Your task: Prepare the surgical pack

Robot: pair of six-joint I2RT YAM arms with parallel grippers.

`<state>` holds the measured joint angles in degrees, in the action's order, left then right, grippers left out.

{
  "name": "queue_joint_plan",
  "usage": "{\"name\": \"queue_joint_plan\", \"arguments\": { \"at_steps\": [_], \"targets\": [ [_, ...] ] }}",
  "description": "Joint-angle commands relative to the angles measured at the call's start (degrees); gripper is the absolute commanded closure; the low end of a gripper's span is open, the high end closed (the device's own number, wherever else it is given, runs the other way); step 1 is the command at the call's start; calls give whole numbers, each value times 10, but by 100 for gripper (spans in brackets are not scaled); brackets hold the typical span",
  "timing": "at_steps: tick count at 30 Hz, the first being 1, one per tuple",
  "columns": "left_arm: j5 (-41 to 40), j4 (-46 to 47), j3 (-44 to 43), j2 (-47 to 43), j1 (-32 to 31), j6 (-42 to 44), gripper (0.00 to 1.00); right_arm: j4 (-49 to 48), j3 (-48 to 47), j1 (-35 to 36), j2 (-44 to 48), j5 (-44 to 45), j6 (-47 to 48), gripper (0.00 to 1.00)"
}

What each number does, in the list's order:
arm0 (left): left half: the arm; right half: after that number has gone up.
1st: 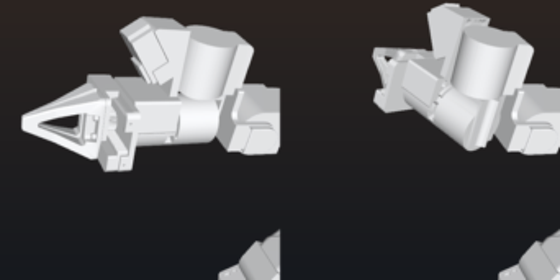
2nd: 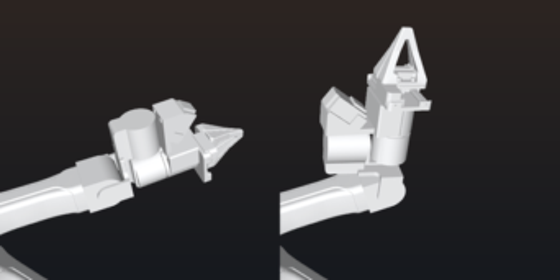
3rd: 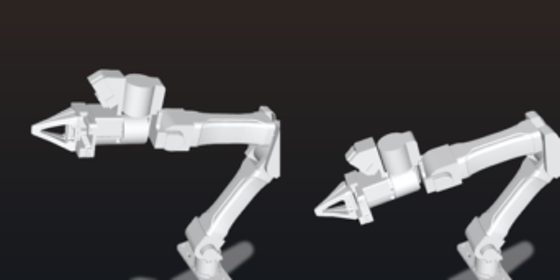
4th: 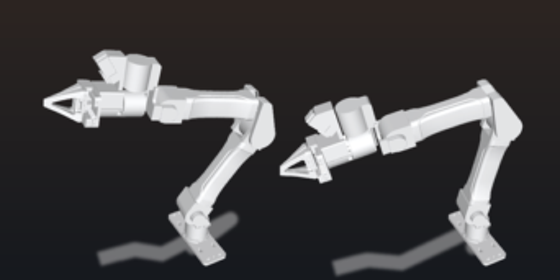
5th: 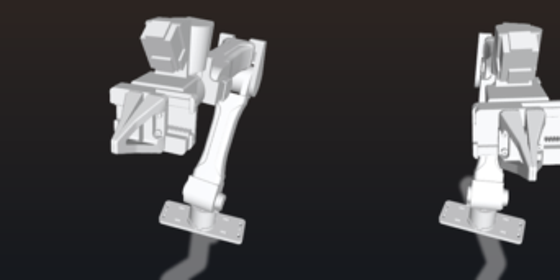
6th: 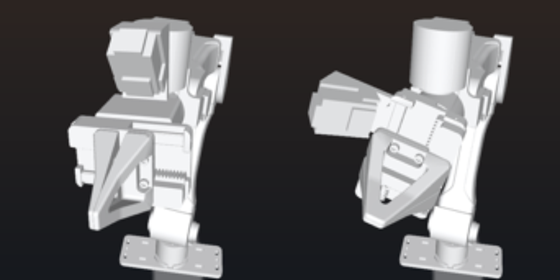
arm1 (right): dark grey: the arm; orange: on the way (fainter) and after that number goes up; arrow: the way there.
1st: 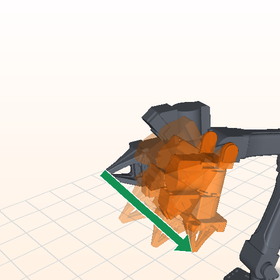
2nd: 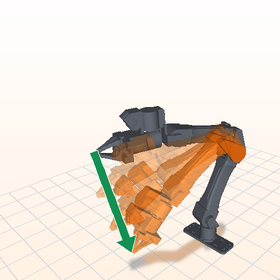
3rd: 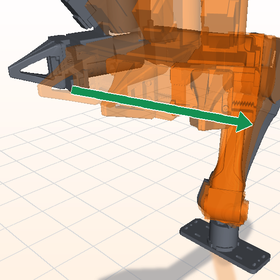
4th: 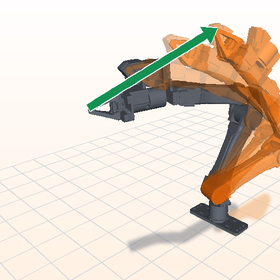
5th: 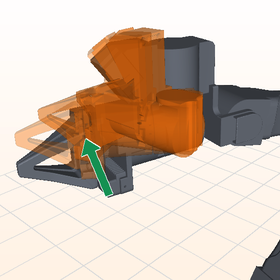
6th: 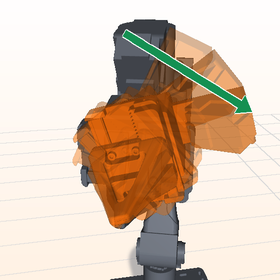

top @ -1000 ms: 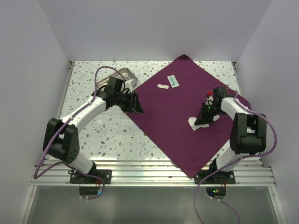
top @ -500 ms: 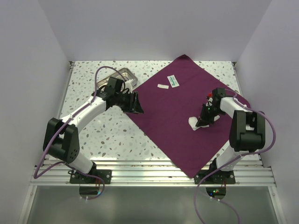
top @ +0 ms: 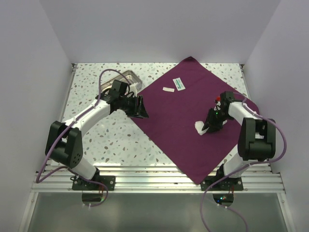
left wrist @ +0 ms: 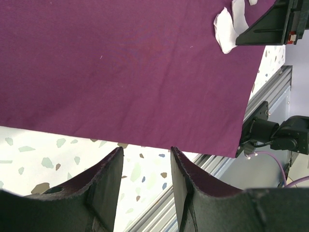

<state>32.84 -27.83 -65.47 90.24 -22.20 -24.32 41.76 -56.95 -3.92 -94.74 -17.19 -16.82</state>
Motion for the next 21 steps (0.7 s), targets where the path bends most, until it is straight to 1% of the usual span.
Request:
{"name": "queue_joint_plan", "arguments": {
  "at_steps": [1,5,21],
  "targets": [
    [13,21,-19,-1,0,9,53,3,15,-3,31,7,-11,65],
    [15,21,-20,2,0,9,53,-19,32,-3,27,-13,-36,65],
    [17,19,-22,2,0,11,53,-114,85,-3,28,-17,-120,66]
  ]
}}
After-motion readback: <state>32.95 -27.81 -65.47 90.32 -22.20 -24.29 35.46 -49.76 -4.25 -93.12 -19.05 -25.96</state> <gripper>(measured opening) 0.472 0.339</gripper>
